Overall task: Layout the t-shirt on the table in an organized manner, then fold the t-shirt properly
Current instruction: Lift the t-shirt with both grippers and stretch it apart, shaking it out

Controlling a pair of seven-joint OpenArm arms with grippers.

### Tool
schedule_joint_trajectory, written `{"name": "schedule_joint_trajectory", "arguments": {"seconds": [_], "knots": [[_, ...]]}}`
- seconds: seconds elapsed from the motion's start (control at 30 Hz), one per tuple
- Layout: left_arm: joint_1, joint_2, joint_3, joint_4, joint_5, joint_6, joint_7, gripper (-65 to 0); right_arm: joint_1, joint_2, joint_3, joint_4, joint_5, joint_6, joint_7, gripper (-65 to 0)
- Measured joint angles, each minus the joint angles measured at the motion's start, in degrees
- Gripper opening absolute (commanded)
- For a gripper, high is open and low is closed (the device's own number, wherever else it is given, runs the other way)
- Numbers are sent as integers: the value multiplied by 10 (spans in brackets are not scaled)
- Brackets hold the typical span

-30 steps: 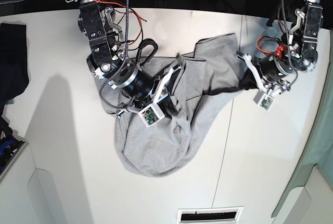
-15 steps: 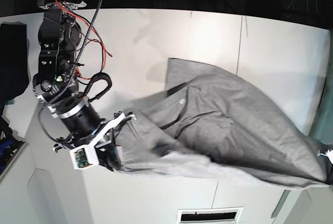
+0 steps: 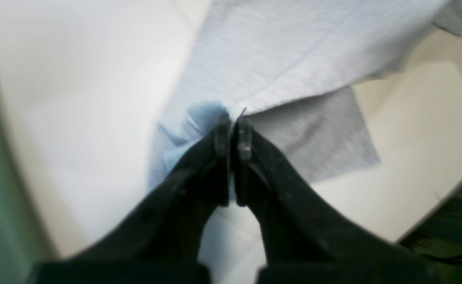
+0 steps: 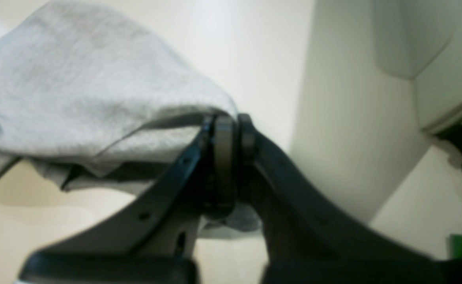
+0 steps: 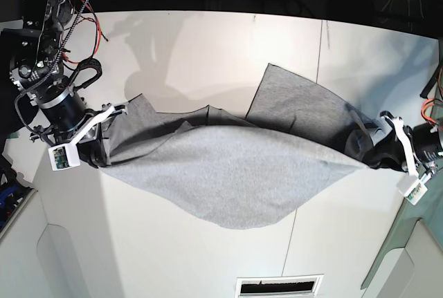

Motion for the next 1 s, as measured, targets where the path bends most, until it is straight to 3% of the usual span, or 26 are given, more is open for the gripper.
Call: {"name": "schedule_joint_trajectory", "arguments": {"seconds": [0.17, 0.37, 0.47, 0.67, 0.83, 1.0], "knots": [[55, 25, 0, 1, 23, 0, -2, -650, -23, 11, 0, -3, 0, 0, -1, -650], [4, 24, 0, -30, 135, -3, -100, -650, 32, 36, -10, -20, 4, 3, 10, -650], [-69, 26, 0, -71, 152, 64, -105, -650, 101, 50, -13, -65, 7, 7, 14, -650], [-282, 3, 4, -155, 132, 133, -91, -650, 244, 70, -16, -143, 16, 19, 17, -650], [-403, -51, 7, -146, 26, 66, -47, -650, 307, 79, -16, -137, 54, 18, 15, -650], [-380, -92, 31, -97, -54, 5, 39, -650, 287, 79, -15, -135, 106, 44, -31, -650]]}}
